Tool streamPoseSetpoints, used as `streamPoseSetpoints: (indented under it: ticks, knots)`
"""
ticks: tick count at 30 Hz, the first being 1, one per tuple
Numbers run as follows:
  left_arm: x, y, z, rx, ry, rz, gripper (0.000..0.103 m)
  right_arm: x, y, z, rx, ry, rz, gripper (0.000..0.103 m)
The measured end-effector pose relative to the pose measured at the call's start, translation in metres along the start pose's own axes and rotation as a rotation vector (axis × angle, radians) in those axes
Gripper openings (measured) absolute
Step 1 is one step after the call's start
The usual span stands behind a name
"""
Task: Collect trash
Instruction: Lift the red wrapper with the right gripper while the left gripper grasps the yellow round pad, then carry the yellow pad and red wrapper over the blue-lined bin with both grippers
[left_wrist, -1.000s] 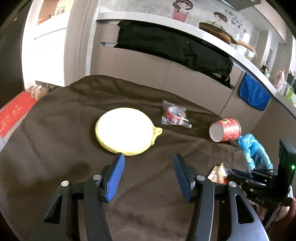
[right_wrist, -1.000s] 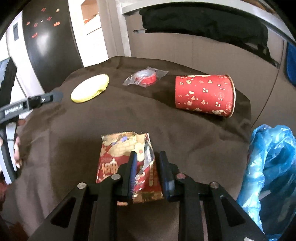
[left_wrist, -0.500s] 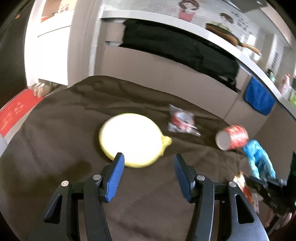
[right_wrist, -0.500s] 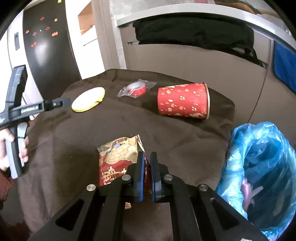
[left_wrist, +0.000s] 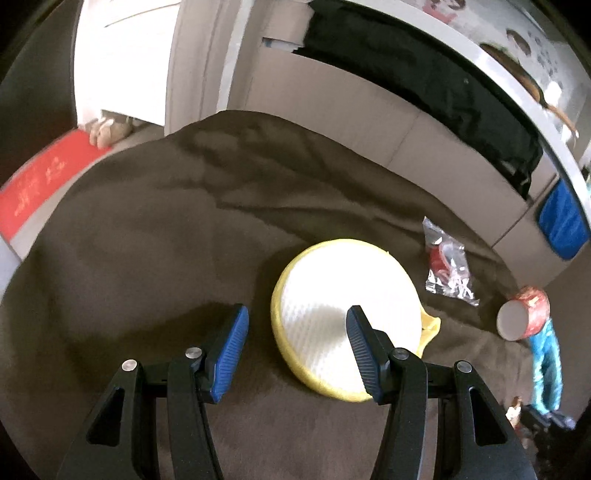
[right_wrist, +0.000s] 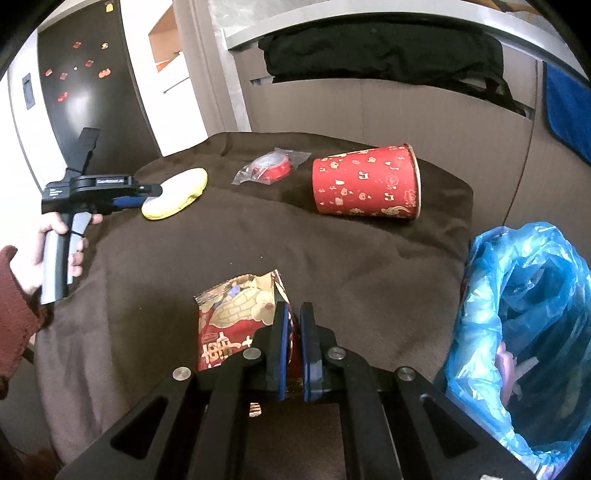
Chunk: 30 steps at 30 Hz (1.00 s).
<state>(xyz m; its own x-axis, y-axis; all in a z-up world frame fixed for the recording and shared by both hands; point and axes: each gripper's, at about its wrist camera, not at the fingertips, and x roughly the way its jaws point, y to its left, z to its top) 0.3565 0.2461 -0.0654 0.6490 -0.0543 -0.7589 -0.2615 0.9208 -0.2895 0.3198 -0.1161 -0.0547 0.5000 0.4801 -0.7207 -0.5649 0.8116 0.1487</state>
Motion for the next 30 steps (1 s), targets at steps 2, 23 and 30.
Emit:
streamPoseSetpoints:
  ticks: [2, 23, 30]
  knots:
    - [0.003, -0.007, 0.001, 0.028, -0.004, 0.029, 0.056, -0.001, -0.001, -0.001, -0.001, 0.0, -0.002, 0.005]
    - [-0.072, -0.068, -0.023, 0.211, -0.214, 0.045, 0.013, -0.012, 0.002, -0.006, 0.027, -0.024, -0.02, 0.005]
    - [-0.102, -0.091, -0.038, 0.255, -0.242, -0.01, 0.013, -0.032, 0.007, -0.004, 0.012, -0.066, -0.036, 0.005]
